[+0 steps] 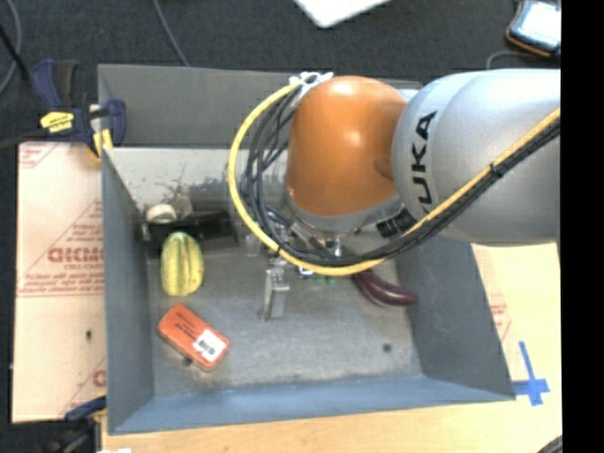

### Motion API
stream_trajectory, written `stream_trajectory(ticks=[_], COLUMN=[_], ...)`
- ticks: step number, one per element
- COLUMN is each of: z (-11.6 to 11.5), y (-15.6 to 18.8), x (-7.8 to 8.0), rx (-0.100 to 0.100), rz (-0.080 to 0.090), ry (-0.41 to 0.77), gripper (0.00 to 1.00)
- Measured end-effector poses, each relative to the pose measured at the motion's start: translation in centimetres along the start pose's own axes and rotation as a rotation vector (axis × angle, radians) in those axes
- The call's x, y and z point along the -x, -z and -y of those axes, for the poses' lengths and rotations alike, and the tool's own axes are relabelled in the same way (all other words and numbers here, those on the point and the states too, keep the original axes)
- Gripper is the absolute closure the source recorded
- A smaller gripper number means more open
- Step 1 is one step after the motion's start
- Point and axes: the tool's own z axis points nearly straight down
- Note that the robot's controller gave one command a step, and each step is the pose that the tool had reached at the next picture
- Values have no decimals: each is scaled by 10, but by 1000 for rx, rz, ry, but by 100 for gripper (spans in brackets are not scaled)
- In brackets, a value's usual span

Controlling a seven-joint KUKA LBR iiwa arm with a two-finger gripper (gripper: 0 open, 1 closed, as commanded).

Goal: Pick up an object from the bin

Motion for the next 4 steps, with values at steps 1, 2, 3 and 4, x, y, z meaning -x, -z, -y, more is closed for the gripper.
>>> stream_trajectory(ticks=[1, 2, 3, 4], z=[1, -44, -44, -53], y=[4, -54, -54, -63], x=[1, 81, 81, 95], rx=[1, 2, 2, 1], rz=[7, 4, 5, 11], ry=[-3, 72, 71, 139], gripper=[0, 100, 100, 100])
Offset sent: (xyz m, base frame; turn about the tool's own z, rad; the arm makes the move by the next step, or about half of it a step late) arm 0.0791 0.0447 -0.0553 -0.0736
